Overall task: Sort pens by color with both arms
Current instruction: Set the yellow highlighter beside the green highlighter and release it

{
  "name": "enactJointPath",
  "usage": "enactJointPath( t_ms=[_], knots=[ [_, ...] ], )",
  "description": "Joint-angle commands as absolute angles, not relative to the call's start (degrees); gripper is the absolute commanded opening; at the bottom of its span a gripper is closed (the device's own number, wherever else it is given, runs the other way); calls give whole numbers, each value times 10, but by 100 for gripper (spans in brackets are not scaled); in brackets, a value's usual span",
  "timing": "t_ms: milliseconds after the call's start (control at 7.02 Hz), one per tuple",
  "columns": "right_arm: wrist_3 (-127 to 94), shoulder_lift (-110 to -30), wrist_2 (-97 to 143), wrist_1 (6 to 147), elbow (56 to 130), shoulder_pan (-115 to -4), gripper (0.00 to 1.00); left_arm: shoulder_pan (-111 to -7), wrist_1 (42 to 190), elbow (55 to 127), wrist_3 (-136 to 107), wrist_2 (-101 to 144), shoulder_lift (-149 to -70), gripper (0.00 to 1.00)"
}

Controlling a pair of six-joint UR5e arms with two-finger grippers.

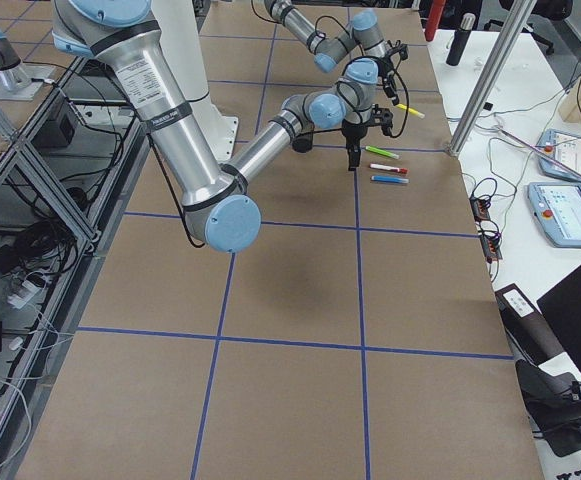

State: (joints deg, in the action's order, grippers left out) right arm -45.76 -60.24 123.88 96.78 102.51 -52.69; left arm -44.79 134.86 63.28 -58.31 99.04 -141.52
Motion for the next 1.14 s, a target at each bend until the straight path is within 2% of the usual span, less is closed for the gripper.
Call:
enactJointPath(
  t_ms=[0,285,427,570,712,997],
  knots=[
    [-457,-603,1235,966,1020,-526,99,-401,1401,578,-583,924,-1418,0],
    [-458,-601,1235,966,1020,-525,99,-368,1425,559,-583,891,-1417,0],
    [-458,-601,1235,966,1020,-525,99,-360,1433,550,-583,880,-1418,8],
    [-458,-599,1235,966,1020,-525,99,-359,1433,551,-584,880,-1418,39],
    [-455,-599,1234,966,1020,-526,99,-359,1433,554,-584,880,-1418,99],
    [-447,-599,1222,966,1017,-540,99,-365,1428,571,-583,886,-1415,100]
  ],
)
